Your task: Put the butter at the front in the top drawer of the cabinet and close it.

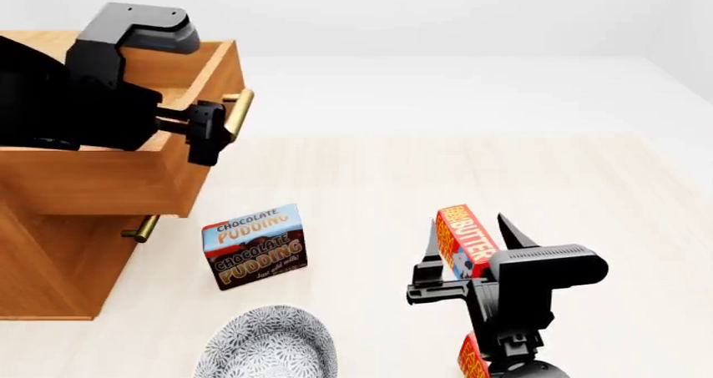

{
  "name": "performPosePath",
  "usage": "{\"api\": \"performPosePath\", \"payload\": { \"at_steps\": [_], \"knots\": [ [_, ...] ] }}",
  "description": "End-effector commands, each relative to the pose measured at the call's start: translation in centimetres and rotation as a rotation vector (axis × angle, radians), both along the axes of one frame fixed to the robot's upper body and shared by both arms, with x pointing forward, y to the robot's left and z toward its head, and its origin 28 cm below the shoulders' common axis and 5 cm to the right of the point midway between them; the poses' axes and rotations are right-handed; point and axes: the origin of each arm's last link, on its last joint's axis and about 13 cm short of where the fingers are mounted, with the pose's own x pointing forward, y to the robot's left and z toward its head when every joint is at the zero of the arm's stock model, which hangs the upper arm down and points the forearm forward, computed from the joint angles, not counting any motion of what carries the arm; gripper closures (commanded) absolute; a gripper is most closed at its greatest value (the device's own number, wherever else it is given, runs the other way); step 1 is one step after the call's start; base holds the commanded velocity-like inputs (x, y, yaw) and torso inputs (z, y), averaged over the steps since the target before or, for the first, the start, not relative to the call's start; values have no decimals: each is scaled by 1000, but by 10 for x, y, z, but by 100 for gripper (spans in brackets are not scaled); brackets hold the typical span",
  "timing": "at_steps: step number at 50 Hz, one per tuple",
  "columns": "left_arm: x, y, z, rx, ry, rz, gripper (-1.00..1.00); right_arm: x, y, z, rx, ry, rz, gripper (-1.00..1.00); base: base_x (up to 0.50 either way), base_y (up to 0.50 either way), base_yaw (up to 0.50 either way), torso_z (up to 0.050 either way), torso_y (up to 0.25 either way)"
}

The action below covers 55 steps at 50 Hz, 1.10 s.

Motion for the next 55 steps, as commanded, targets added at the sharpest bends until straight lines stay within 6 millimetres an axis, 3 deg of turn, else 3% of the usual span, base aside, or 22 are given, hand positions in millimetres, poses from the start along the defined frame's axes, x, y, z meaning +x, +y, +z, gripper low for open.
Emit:
{"api": "performPosePath", "payload": {
  "at_steps": [1, 41, 55],
  "knots": [
    [-3, -13, -1, -76, 12, -110, -100, 0, -1, 0, -1, 1, -1, -100, 0, 0, 0, 0, 0],
    [-1, -36, 7, -133, 0, -261, -100, 2, 1, -1, -3, 4, 2, -100, 0, 0, 0, 0, 0],
    [4, -32, 15, -110, -148, -174, -100, 3, 2, -1, -4, 5, 2, -100, 0, 0, 0, 0, 0]
  ]
}}
